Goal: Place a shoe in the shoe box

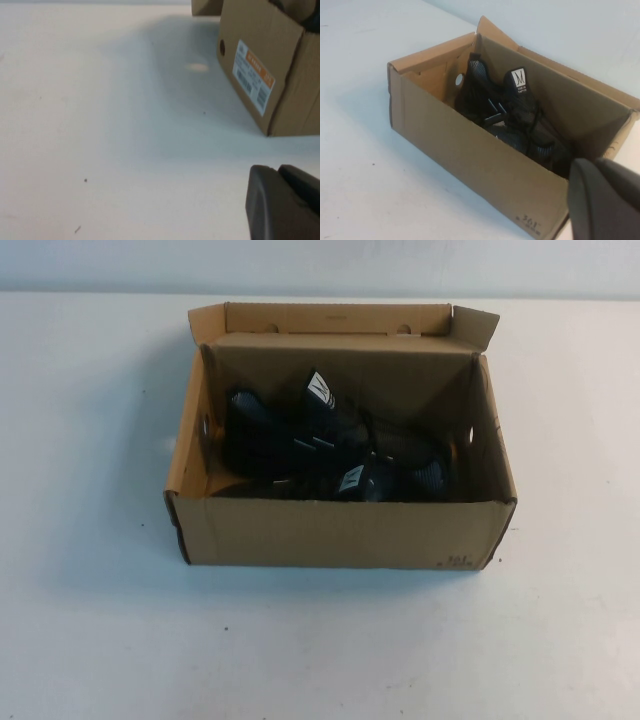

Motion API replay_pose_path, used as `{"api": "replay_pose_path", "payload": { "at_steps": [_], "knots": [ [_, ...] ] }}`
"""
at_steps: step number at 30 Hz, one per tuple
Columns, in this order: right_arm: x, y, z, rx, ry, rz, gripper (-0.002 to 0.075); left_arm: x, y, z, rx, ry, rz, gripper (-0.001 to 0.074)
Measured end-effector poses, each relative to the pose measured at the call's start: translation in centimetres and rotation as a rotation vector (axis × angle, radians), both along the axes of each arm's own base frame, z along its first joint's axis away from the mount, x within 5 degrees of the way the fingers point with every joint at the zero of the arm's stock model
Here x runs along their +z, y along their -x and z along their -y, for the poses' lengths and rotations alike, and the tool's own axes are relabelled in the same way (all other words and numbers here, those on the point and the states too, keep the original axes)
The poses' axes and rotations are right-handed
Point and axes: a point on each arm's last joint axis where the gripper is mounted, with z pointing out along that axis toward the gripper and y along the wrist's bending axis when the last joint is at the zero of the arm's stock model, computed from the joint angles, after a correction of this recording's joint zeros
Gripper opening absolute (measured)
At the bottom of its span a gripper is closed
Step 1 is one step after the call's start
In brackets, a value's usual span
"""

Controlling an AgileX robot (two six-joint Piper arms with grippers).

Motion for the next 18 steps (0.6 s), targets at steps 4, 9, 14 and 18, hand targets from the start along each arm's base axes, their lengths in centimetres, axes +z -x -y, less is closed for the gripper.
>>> {"api": "replay_pose_path", "payload": {
  "at_steps": [4, 9, 14, 18],
  "knots": [
    [0.0, 0.0, 0.0, 0.0, 0.0, 0.0, -0.0016, -0.64, 0.17, -0.09, 0.004, -0.024, -0.068, -0.0001],
    [0.0, 0.0, -0.01, 0.0, -0.002, -0.001, -0.0016, -0.77, 0.21, -0.11, 0.005, -0.025, -0.083, -0.0001],
    [0.0, 0.0, -0.01, 0.0, -0.002, -0.001, -0.0016, -0.77, 0.21, -0.12, 0.005, -0.027, -0.083, -0.0001],
    [0.0, 0.01, -0.01, 0.001, -0.003, -0.002, -0.0016, -0.77, 0.21, -0.12, 0.005, -0.027, -0.083, -0.0001]
  ]
}}
